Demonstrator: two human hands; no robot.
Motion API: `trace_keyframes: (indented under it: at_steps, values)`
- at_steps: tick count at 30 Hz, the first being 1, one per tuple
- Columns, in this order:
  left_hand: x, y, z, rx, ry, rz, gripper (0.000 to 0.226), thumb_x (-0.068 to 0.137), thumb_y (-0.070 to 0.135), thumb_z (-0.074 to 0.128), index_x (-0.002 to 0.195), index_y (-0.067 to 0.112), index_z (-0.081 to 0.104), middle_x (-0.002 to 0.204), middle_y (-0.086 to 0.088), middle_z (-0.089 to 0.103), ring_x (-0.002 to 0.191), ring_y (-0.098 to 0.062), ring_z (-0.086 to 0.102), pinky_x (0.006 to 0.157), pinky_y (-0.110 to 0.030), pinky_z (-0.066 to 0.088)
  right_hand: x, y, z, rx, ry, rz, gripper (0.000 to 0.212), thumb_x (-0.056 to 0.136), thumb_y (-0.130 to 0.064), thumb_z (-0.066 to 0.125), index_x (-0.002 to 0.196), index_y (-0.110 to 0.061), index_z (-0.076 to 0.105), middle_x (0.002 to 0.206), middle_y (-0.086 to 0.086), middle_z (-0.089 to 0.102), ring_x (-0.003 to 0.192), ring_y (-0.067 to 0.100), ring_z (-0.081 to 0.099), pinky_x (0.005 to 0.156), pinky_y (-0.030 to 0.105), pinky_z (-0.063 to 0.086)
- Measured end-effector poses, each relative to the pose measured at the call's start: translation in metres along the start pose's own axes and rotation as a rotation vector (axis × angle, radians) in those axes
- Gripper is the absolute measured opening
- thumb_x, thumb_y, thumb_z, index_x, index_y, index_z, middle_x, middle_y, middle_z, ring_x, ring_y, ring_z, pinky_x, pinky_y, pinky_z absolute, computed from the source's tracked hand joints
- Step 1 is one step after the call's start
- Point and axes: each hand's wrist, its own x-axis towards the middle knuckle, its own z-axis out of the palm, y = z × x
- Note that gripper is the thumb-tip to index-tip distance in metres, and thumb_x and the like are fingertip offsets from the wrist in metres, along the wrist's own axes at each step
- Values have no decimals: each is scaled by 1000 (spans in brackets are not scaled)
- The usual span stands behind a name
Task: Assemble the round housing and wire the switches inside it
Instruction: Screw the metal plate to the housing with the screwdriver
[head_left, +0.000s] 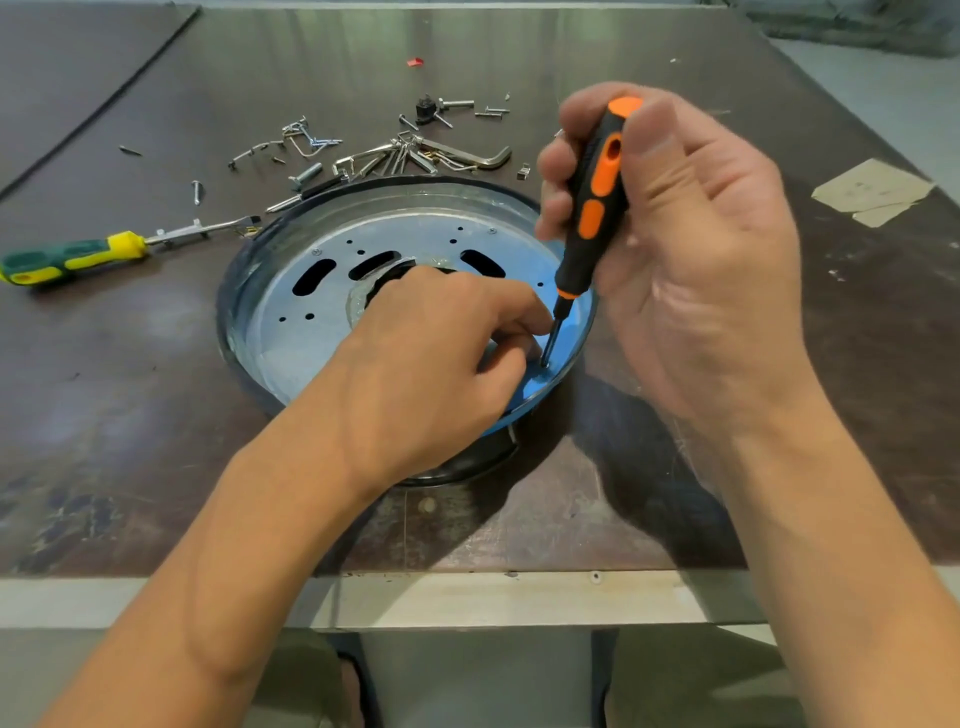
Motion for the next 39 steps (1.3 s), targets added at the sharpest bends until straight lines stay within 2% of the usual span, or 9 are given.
trace_keyframes:
  at_steps: [4, 8, 11, 14, 19, 24, 28, 31, 39]
  values:
    - [0, 1, 0, 14, -2, -5, 29, 90, 18, 56, 113, 27, 71, 100, 14, 74, 95, -10, 68, 87, -36, 53, -1, 3, 7, -56, 24, -79, 5, 98, -7, 55, 103, -6, 57, 84, 7, 71, 84, 28, 70, 79, 38, 54]
    - [0, 1, -1, -3, -9, -7, 29, 91, 17, 55, 113, 27, 72, 97, 17, 74, 93, -5, 67, 88, -34, 53, -2, 3, 7, -38, 19, -65, 3, 99, -8, 54, 101, -7, 55, 80, 5, 66, 71, 22, 65, 67, 32, 49]
    - [-1, 2, -1, -7, -3, -7, 28, 89, 17, 53, 107, 28, 72, 93, 17, 74, 89, -5, 67, 84, -35, 53, -1, 2, 4, -5, 1, -15, 19, 105, -16, 40, 105, -6, 55, 82, 8, 60, 68, 22, 54, 62, 33, 41]
    - [-1, 1, -1, -1, 7, -5, 30, 88, 20, 50, 107, 28, 72, 93, 16, 74, 88, -7, 67, 83, -36, 53, -1, 1, 3, 42, -20, 19, 32, 108, -15, 29, 114, 1, 57, 88, 14, 63, 72, 24, 53, 70, 31, 48]
    - [0, 2, -1, 21, -8, -3, 22, 83, 24, 46, 89, 29, 66, 87, 17, 71, 79, -9, 63, 78, -37, 53, -2, 4, 7, 1, -13, 38, 27, 106, -12, 37, 108, 1, 61, 88, 8, 69, 75, 19, 59, 73, 28, 50]
    - [-1, 3, -2, -5, -25, -15, 39, 82, 26, 44, 109, 28, 72, 95, 14, 74, 91, -10, 69, 84, -36, 54, 0, 1, 1, 143, 106, 56, 24, 105, -11, 41, 108, 4, 60, 87, 9, 67, 76, 20, 63, 75, 30, 53]
    - [0, 3, -2, -5, -24, -9, 31, 87, 21, 49, 106, 25, 73, 96, 12, 75, 87, -12, 68, 82, -37, 54, -3, 9, 14, -17, 113, -52, 4, 94, -5, 63, 92, -5, 59, 78, 3, 65, 70, 23, 61, 70, 35, 53]
    - [1, 3, -1, -1, -39, -6, 31, 90, 18, 52, 112, 25, 72, 99, 12, 74, 89, -9, 68, 83, -36, 54, -4, 16, 14, -120, 218, -121, 40, 87, 4, 69, 73, -16, 38, 69, 15, 49, 63, 26, 55, 61, 33, 50]
    - [0, -2, 2, 17, -18, -13, 30, 92, 21, 53, 114, 31, 71, 97, 12, 74, 87, -9, 66, 81, -33, 52, -2, 11, 1, -54, 89, -61, 24, 98, -3, 56, 122, 0, 51, 101, 14, 62, 80, 23, 52, 69, 33, 48]
